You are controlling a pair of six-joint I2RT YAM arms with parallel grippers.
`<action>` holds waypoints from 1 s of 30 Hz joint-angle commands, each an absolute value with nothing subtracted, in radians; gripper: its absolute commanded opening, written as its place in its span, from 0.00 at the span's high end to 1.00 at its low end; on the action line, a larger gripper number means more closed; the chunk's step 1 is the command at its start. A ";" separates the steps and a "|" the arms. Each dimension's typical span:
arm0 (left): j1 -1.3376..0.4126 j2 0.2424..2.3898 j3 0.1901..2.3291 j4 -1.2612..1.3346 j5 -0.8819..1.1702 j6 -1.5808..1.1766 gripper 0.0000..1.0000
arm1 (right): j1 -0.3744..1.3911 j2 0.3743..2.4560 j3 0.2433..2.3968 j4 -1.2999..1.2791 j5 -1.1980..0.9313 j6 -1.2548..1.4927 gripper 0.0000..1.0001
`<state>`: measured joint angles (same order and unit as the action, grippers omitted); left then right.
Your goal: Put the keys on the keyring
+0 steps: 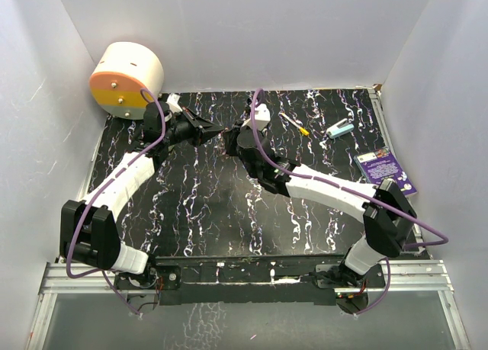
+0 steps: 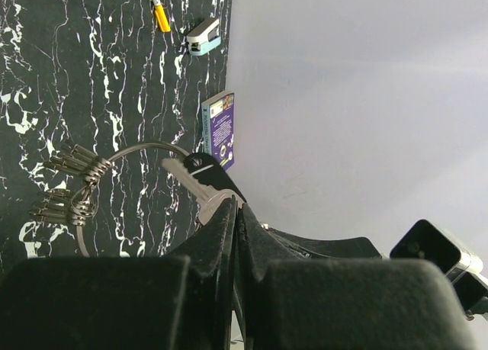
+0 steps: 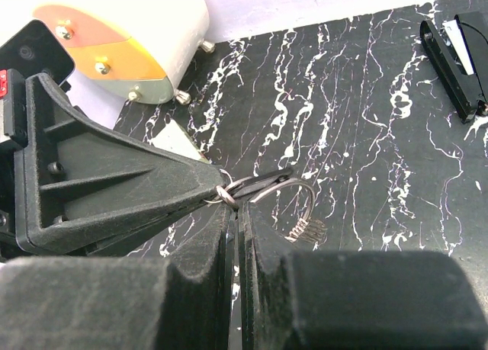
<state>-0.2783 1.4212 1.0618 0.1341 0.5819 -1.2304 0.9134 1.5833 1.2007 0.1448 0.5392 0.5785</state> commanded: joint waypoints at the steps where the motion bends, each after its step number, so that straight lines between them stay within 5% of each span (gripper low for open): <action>1: -0.290 1.373 1.072 0.148 0.639 -1.229 1.00 | 0.907 1.592 1.259 0.234 0.526 0.595 0.92; 30: -0.291 1.377 1.042 0.166 0.624 -1.209 1.00 | 0.918 1.603 1.277 0.242 0.495 0.614 0.92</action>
<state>-0.2741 1.4212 1.0504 0.1356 0.5560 -1.2148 0.9115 1.6104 1.2167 0.1410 0.5209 0.5900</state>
